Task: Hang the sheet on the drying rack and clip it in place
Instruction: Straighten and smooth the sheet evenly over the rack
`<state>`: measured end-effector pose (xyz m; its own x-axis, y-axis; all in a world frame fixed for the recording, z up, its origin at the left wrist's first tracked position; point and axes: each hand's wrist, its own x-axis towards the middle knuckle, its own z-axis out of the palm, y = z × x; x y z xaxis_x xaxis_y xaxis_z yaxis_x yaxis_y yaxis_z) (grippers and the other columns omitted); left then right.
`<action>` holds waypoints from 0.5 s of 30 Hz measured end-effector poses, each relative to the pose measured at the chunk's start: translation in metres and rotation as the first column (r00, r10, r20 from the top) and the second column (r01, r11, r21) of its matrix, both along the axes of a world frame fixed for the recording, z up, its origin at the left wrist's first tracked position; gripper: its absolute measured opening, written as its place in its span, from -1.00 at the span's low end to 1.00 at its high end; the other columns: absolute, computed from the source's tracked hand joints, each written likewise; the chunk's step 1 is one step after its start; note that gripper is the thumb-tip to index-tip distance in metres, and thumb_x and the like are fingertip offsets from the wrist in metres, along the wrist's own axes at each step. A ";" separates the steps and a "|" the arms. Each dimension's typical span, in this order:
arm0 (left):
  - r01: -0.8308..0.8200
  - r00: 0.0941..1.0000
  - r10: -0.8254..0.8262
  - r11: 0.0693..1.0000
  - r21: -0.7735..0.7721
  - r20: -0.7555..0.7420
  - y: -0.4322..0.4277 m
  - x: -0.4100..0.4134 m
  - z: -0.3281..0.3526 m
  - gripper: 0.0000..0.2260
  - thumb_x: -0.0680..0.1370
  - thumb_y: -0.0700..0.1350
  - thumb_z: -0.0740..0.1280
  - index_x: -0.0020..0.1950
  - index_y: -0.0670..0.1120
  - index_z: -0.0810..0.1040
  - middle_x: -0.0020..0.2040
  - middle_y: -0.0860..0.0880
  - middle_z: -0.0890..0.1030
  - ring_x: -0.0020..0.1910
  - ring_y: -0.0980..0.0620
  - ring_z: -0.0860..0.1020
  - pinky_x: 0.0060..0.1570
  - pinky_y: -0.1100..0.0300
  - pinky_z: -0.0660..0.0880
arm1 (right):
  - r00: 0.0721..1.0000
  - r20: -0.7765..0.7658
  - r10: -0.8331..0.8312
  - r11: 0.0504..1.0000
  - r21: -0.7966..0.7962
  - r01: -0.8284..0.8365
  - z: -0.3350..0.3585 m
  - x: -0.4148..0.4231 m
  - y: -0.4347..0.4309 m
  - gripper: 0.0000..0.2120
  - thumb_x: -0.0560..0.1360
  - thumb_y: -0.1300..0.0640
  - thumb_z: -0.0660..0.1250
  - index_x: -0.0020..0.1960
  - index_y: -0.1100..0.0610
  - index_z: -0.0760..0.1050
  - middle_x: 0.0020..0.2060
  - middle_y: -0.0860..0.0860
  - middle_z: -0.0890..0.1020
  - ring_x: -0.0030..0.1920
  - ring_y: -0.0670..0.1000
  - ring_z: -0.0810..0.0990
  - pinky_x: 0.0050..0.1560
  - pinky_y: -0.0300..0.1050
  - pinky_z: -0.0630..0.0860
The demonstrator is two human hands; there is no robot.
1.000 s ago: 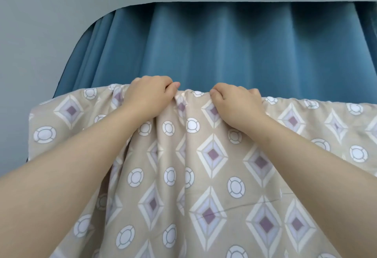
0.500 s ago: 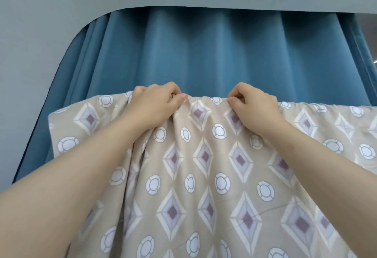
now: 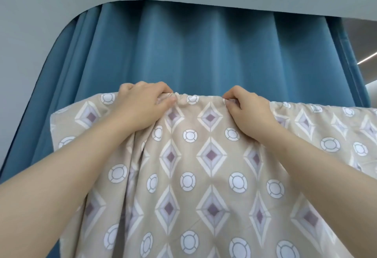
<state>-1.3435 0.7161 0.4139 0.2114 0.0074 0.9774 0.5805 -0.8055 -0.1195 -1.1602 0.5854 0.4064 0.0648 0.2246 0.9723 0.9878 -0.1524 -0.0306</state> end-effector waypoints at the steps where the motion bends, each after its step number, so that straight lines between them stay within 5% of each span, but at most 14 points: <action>1: -0.008 0.999 0.008 1.000 0.004 -0.032 -0.009 0.006 0.006 -0.70 0.58 0.18 0.08 0.16 0.11 0.48 0.10 0.13 0.58 0.22 0.03 0.43 0.21 0.03 0.17 | 1.000 0.020 -0.024 1.000 0.005 0.024 0.000 -0.001 0.001 -0.78 0.60 0.12 0.10 0.15 0.05 0.47 0.03 0.01 0.63 0.13 0.11 0.49 0.14 -0.07 0.25; 6: -0.066 0.970 0.089 0.992 0.105 -0.225 -0.033 0.047 0.016 -0.70 0.62 0.08 0.02 0.30 0.12 0.39 0.22 0.07 0.54 0.24 0.01 0.46 0.15 0.03 0.26 | 0.991 0.132 0.021 0.999 -0.037 -0.016 -0.003 -0.016 0.006 -0.72 0.60 0.11 0.09 0.26 0.01 0.43 0.12 -0.03 0.60 0.21 0.05 0.46 0.20 -0.11 0.18; 11: -0.171 0.971 0.194 0.973 0.158 -0.144 -0.010 0.027 0.006 -0.64 0.56 0.03 0.23 0.35 0.15 0.31 0.19 0.10 0.50 0.22 0.01 0.43 0.11 0.10 0.20 | 0.991 0.078 -0.112 0.992 -0.056 0.117 -0.006 0.011 -0.022 -0.68 0.59 0.07 0.07 0.32 -0.04 0.38 0.15 -0.05 0.56 0.26 0.03 0.40 0.27 -0.11 0.10; 15: -0.421 0.907 0.421 0.907 -0.003 -0.020 -0.014 0.021 -0.002 -0.57 0.50 0.06 0.29 0.33 0.07 0.31 0.22 0.00 0.46 0.25 -0.06 0.36 0.19 0.02 0.20 | 0.973 0.071 -0.219 0.967 -0.121 0.226 -0.014 0.031 -0.039 -0.64 0.58 0.07 0.07 0.36 -0.05 0.32 0.30 -0.12 0.46 0.35 0.00 0.32 0.31 -0.05 0.10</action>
